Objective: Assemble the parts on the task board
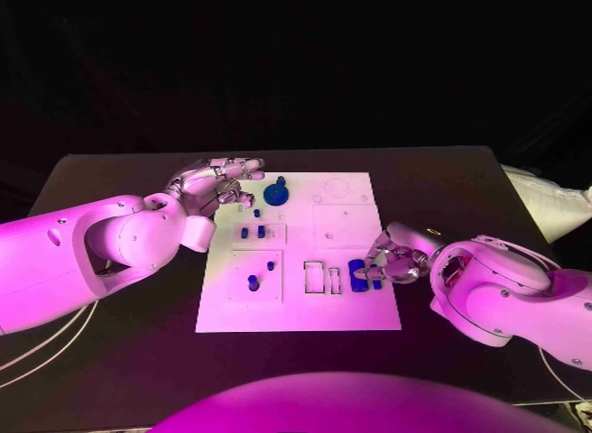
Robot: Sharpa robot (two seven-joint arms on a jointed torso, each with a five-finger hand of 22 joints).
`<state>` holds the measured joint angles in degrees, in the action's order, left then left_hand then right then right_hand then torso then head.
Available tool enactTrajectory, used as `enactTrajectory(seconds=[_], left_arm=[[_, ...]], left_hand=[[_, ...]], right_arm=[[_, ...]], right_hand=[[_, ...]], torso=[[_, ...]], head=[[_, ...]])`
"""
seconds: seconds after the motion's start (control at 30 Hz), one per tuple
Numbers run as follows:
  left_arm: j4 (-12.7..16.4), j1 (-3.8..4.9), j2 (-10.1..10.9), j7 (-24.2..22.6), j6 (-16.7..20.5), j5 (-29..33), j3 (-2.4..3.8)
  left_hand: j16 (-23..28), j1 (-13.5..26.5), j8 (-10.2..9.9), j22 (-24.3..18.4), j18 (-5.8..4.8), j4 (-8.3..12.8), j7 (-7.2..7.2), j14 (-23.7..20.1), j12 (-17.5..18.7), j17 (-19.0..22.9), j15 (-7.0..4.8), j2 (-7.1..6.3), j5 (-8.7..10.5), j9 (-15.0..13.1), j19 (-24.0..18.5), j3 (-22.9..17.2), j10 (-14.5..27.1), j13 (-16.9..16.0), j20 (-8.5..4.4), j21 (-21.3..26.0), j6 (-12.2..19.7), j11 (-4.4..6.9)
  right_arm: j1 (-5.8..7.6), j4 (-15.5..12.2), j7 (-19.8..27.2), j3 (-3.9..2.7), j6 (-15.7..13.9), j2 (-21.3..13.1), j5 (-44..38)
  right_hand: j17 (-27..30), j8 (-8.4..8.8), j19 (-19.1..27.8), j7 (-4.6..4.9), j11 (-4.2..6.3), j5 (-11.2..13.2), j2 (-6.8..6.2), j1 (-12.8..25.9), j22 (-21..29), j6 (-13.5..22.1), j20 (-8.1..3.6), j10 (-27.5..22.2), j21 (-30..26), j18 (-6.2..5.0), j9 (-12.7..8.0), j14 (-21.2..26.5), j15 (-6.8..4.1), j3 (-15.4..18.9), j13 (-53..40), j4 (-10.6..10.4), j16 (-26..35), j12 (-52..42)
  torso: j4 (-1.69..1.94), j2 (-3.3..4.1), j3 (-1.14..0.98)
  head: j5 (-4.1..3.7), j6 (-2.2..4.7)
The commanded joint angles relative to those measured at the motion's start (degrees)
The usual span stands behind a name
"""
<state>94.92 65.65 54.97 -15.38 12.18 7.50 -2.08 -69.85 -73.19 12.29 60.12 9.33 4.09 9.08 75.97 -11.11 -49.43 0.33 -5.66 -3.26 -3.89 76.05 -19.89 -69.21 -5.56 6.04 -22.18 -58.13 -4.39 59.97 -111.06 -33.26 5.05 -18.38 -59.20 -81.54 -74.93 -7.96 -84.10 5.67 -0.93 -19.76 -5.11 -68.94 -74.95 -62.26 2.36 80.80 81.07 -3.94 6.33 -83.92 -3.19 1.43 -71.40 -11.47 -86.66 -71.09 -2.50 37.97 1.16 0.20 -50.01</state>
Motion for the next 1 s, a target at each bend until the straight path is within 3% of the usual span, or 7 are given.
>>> enactTrajectory(seconds=[0.03, 0.57, 1.0], left_arm=[[0.05, -0.02, -0.1, -0.29, -1.26, -0.41, 0.04], [0.33, -0.02, 0.15, -0.02, -2.27, -0.43, 0.04], [0.35, -0.03, 0.3, 0.34, -2.87, -0.71, 0.04]], left_hand=[[0.2, 0.14, -0.24, -0.05, 1.03, 0.02, -0.15, -0.26, -0.09, 0.04, -0.27, 0.23, -0.12, -0.01, -0.4, 0.31, -0.01, -0.06, -0.19, 0.35, -0.41, -0.18], [0.2, 0.18, -0.23, -0.15, 1.03, -0.06, -0.18, -0.28, -0.05, 0.06, -0.25, 0.33, -0.13, -0.02, -0.45, 0.36, 0.14, -0.07, -0.2, 0.53, -0.59, -0.2], [0.19, 0.35, -0.26, -0.24, 1.03, -0.2, -0.18, -0.32, -0.08, 0.09, -0.23, 0.32, -0.11, -0.02, -0.53, 0.52, 0.21, -0.1, -0.2, 0.71, -0.73, -0.22]], right_arm=[[-0.13, 0.49, -0.72, 0.0, 1.35, 0.48, -2.49], [-1.27, 3.09, -1.2, -0.01, 4.78, 2.95, -3.4], [-2.21, 4.72, -1.38, -0.02, 4.96, 4.78, -3.24]], right_hand=[[-9.47, -0.27, -0.79, 0.01, -0.01, -0.28, 0.07, -0.55, -1.59, 0.36, 0.31, 0.26, 0.23, 0.87, 0.13, -5.03, -0.01, 0.5, -0.28, -0.15, -0.25, -0.2], [-9.33, -0.7, -0.65, 0.01, -0.05, 0.8, 0.51, -0.6, -1.52, 0.46, 0.39, -0.05, 0.22, 0.83, 0.41, -4.95, 0.05, 2.04, -0.59, -1.28, -0.18, 0.17], [-9.54, -1.15, -0.66, -0.07, -0.01, 1.74, 1.14, -1.06, -1.75, 0.41, 0.41, 0.03, 0.38, 0.86, 0.68, -4.96, 0.04, 3.13, -1.2, -2.06, -0.29, 0.1]], torso=[[-0.02, -0.07, 0.09], [0.03, -0.02, 0.04], [0.02, -0.02, 0.09]], head=[[0.0, 0.01], [0.28, 0.01], [0.37, 0.01]])
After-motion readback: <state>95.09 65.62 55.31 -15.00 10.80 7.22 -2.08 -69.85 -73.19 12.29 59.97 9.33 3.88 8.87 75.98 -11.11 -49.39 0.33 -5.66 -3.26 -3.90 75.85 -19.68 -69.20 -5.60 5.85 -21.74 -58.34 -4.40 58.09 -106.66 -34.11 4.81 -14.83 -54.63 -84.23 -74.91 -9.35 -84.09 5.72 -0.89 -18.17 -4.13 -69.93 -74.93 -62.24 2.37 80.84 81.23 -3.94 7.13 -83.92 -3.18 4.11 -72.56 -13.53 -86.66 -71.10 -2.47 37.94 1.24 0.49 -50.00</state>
